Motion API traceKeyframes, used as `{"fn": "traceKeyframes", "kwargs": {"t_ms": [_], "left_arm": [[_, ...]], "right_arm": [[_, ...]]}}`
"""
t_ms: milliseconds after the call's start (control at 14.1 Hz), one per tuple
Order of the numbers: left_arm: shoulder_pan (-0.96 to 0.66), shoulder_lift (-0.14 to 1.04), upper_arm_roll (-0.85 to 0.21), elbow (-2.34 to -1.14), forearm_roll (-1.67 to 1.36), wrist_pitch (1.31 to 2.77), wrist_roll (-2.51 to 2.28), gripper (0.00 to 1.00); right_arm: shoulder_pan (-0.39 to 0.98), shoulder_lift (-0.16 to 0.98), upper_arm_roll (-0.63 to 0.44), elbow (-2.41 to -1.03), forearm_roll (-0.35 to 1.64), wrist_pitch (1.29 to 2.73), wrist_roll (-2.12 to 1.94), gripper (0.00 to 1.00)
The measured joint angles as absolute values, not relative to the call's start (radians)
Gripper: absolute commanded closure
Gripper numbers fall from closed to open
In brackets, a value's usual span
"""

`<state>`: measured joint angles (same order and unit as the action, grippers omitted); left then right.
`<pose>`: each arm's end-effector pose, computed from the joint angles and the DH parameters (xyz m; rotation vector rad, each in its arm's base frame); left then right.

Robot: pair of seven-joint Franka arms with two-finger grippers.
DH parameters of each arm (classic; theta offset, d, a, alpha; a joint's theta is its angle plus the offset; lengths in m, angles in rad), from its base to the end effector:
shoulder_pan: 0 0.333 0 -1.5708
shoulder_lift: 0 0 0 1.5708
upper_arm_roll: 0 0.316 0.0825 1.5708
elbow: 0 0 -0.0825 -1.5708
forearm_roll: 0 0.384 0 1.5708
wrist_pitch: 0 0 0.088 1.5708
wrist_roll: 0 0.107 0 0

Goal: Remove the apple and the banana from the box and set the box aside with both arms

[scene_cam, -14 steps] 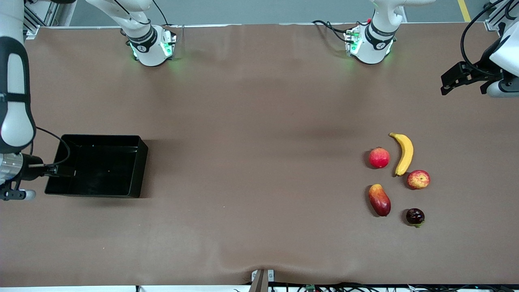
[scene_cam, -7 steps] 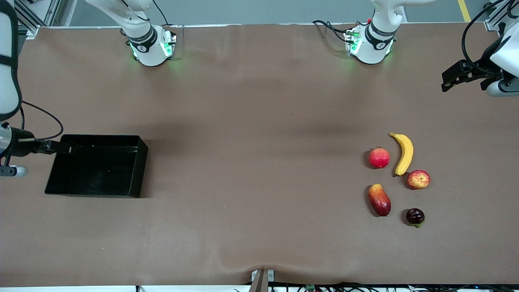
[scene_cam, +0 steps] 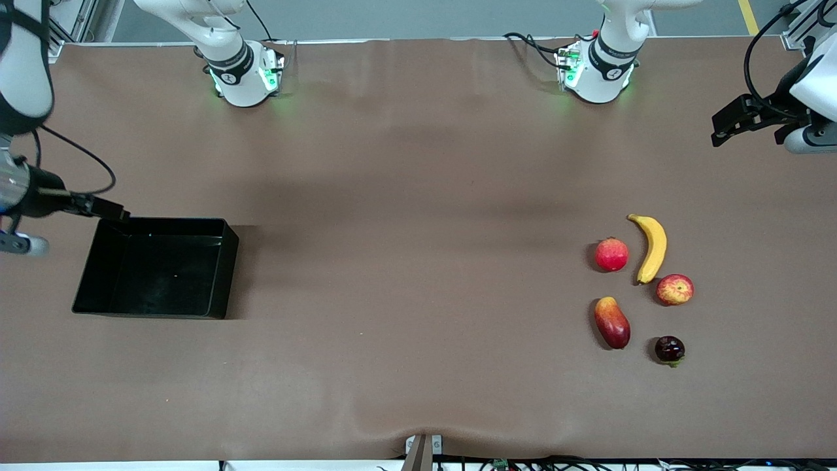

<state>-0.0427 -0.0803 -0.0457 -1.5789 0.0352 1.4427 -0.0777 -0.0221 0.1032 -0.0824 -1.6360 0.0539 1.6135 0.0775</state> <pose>0.5141 -0.0425 0.6529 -3.0973 0.0107 0.0814 0.5785 -0.0531 0.5389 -3.0752 0.2896 0.1928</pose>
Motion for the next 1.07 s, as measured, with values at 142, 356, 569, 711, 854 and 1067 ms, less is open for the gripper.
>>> {"fn": "traceKeyframes", "kwargs": {"t_ms": [142,356,569,711,854,1067], "left_arm": [[-0.042,-0.092,-0.045,-1.590,0.016,1.450,-0.079,0.00],[-0.041,-0.130,-0.044,-1.632,0.011,1.469,-0.079,0.00],[-0.041,-0.136,-0.042,-1.637,0.011,1.472,-0.079,0.00],[-0.041,-0.136,-0.040,-1.637,0.011,1.476,-0.079,0.00],[-0.041,-0.136,-0.040,-1.636,0.011,1.483,-0.079,0.00],[-0.041,-0.136,-0.039,-1.632,0.011,1.486,-0.079,0.00]], "right_arm": [[-0.022,0.054,-0.084,-1.636,0.053,1.601,0.075,0.00],[-0.025,-0.011,-0.085,-1.636,0.051,1.540,0.074,0.00],[-0.051,-0.049,-0.072,-1.634,0.051,1.489,0.073,0.00],[-0.065,-0.057,-0.060,-1.626,0.050,1.477,0.073,0.00],[-0.067,-0.058,-0.055,-1.620,0.043,1.466,0.072,0.00],[-0.066,-0.059,-0.050,-1.590,0.022,1.428,0.050,0.00]]}}
